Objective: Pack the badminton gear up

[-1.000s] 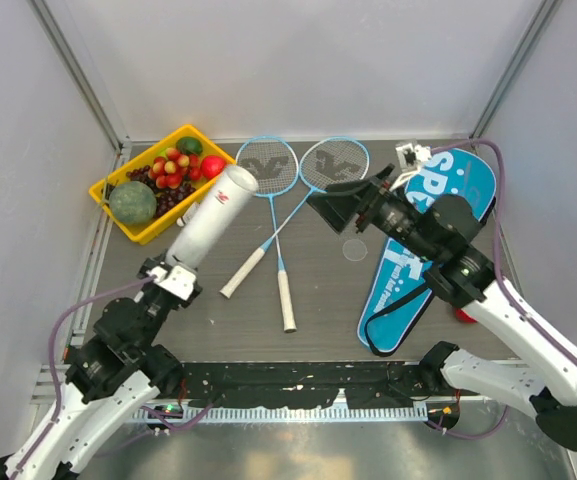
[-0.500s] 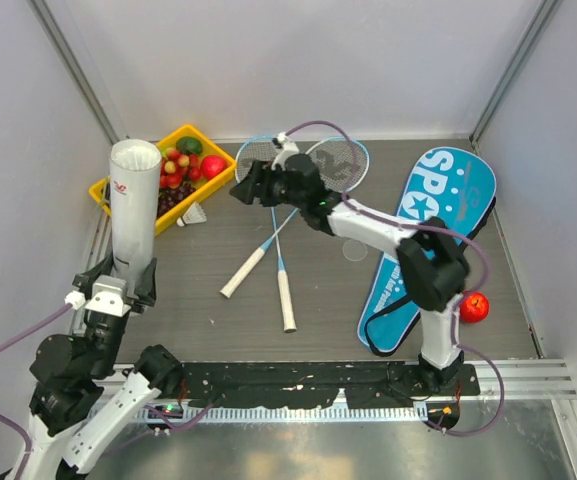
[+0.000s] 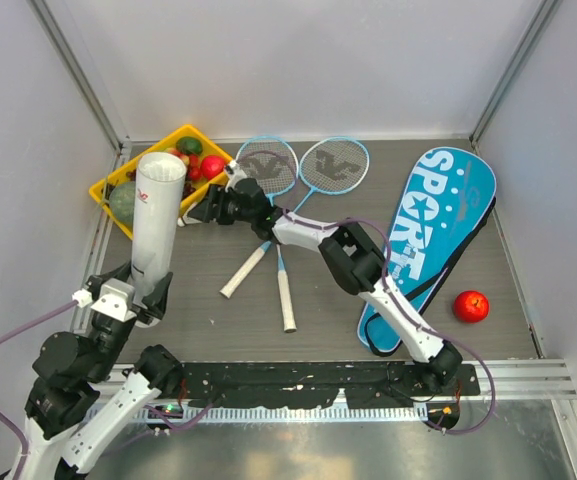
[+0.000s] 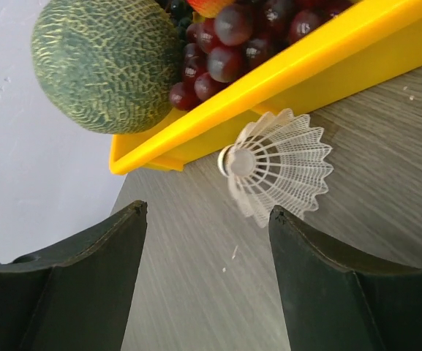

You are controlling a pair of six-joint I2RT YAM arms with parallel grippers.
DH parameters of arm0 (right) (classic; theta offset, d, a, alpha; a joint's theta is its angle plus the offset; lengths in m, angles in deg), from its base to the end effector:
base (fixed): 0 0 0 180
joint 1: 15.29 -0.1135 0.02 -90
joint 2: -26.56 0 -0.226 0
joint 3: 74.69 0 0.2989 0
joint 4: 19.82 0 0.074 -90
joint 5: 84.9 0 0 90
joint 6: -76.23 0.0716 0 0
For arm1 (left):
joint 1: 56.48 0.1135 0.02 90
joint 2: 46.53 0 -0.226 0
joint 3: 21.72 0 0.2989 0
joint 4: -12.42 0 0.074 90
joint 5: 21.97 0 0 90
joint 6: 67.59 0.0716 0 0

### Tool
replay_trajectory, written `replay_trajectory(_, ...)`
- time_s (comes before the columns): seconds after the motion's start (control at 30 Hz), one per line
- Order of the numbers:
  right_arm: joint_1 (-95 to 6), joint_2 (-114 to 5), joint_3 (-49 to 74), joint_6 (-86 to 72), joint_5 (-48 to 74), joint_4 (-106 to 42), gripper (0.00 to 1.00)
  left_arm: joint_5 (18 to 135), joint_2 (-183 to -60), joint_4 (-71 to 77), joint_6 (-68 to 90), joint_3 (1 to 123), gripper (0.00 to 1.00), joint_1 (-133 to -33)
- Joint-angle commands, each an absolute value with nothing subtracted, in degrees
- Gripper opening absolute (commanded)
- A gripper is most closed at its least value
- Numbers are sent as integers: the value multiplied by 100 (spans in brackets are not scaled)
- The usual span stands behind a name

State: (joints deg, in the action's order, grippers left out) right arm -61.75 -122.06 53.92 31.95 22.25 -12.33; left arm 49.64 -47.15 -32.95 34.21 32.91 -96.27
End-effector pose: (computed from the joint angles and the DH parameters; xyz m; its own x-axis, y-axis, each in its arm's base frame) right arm 0.4206 0.4733 0.0980 -0.7421 0.2121 -0.6358 -0.5151 0.4264 0.7435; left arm 0.0990 -0.0530 0.3791 0.1882 0.0958 -0.9775 0.3363 0.9288 0.1558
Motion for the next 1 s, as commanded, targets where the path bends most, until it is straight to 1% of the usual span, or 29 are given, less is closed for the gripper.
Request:
replay_trajectory(0.0,-6196,-12689,6125,3695,2400,-205,72,5089,-4073,-3159,3296,3363,10,-9638)
replay_trajectory(0.17,-6275,-12971,6319,3765,2251,-196,72,5107,-4081,-3212,3314,3381,10,-9638)
replay_trajectory(0.23,-6293,-12989,6301,3800,2224,-178,69,5098,-4082,-3212,3323,3372,10,-9638)
replay_trajectory(0.4,-6293,-13042,6301,3888,2241,-169,50,5063,-4073,-3204,3384,3363,10,-9638)
replay_trajectory(0.47,-6302,-13051,6275,3958,2276,-152,44,5063,-4082,-3221,3402,3354,10,-9638)
replay_trajectory(0.53,-6302,-13042,6188,4037,2303,-99,40,5054,-4082,-3256,3437,3354,10,-9638)
replay_trajectory(0.57,-6319,-13033,6126,4081,2294,-55,35,5037,-4082,-3283,3437,3354,10,-9638)
replay_trajectory(0.6,-6328,-13015,6091,4116,2303,-46,32,5028,-4073,-3292,3437,3354,10,-9638)
replay_trajectory(0.63,-6328,-12989,5995,4134,2329,-3,24,5019,-4064,-3309,3445,3363,10,-9647)
replay_trajectory(0.67,-6328,-12919,5950,4160,2356,24,20,5019,-4055,-3318,3454,3363,10,-9638)
replay_trajectory(0.7,-6328,-12866,5785,4187,2417,146,13,5019,-4046,-3309,3463,3337,10,-9638)
replay_trajectory(0.77,-6311,-12621,5399,4213,2461,365,5,5045,-4046,-3336,3498,3319,11,-9638)
replay_trajectory(0.93,-6136,-11463,4168,4363,2698,1262,5,5133,-4099,-3371,3630,3179,13,-9638)
replay_trajectory(0.97,-6100,-11286,3748,4363,2777,1464,5,5203,-4108,-3379,3665,3144,13,-9647)
